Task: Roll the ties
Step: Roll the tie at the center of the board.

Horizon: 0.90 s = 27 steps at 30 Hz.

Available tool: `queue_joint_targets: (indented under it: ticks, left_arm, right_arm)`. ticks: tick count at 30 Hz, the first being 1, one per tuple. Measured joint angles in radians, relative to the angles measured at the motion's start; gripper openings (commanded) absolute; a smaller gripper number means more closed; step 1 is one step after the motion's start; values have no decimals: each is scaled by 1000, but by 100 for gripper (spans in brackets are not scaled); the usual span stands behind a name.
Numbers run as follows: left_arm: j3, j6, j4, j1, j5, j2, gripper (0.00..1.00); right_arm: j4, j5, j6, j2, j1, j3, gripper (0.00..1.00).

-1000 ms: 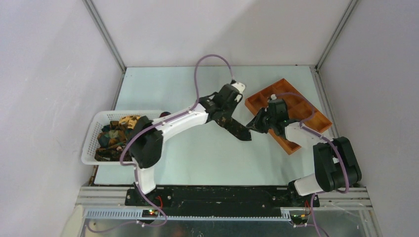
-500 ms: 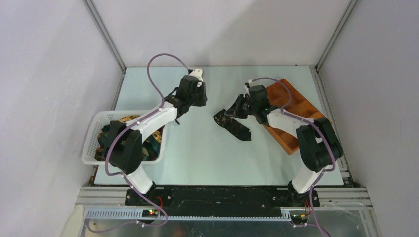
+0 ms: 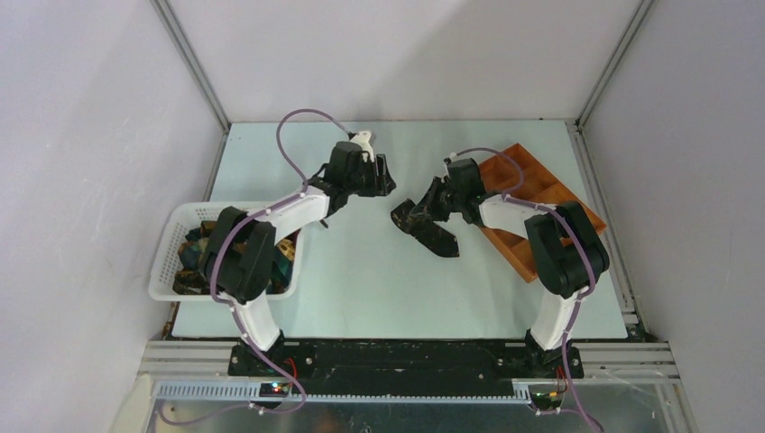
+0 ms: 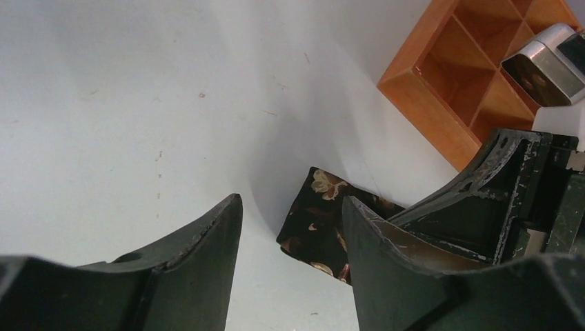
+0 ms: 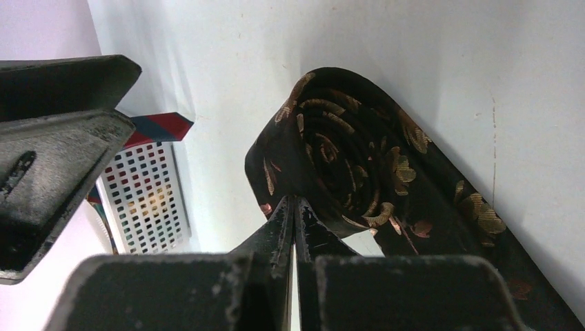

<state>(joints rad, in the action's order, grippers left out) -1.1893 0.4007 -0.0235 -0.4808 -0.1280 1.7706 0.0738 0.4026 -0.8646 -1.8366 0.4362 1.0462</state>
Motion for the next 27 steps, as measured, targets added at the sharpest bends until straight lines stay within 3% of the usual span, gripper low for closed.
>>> queue_joint_targets:
  ticks: [10,27]
  left_arm:
    - [18,18,-61,-1,-143,56,72]
    - [18,16,-73,-48,-243,149,73]
  right_arm:
    - [-89,-64,8,0,0,10,0]
    - [-125,-90,8,2,0,9,0]
